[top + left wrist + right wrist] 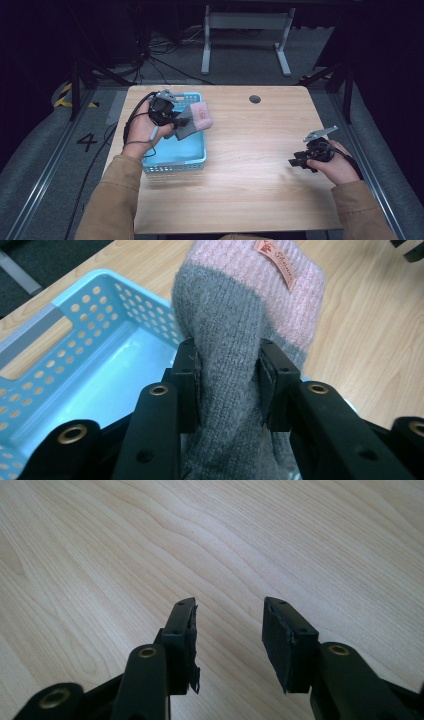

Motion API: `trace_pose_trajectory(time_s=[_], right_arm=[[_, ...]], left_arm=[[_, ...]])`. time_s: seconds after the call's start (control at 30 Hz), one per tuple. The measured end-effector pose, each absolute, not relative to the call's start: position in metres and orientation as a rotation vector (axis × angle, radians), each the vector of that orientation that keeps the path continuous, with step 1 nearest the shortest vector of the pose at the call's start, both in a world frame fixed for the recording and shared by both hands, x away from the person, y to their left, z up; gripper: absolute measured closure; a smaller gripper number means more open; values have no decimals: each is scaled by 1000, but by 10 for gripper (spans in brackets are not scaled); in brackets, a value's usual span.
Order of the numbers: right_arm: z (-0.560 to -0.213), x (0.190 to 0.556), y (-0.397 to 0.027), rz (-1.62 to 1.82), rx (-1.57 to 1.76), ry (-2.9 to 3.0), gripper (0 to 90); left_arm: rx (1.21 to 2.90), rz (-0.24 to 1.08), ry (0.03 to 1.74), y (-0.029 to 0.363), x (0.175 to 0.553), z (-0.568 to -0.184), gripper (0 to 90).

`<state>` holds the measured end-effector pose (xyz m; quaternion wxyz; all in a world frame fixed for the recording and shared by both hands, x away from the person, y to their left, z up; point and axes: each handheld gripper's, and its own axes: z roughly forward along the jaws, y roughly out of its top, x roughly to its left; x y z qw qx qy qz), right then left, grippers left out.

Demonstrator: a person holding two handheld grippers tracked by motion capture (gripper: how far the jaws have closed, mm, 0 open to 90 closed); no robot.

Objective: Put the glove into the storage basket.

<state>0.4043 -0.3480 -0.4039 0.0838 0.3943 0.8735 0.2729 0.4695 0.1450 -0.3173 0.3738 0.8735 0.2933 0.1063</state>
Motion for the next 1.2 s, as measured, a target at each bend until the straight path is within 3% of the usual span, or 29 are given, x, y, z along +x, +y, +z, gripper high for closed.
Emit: trace_pose_trajectory(time_s=[1.2], right_arm=[[-416,391,-361,774,1265,2577,575]], left_arm=[[2371,197,840,167,521,-386,663]])
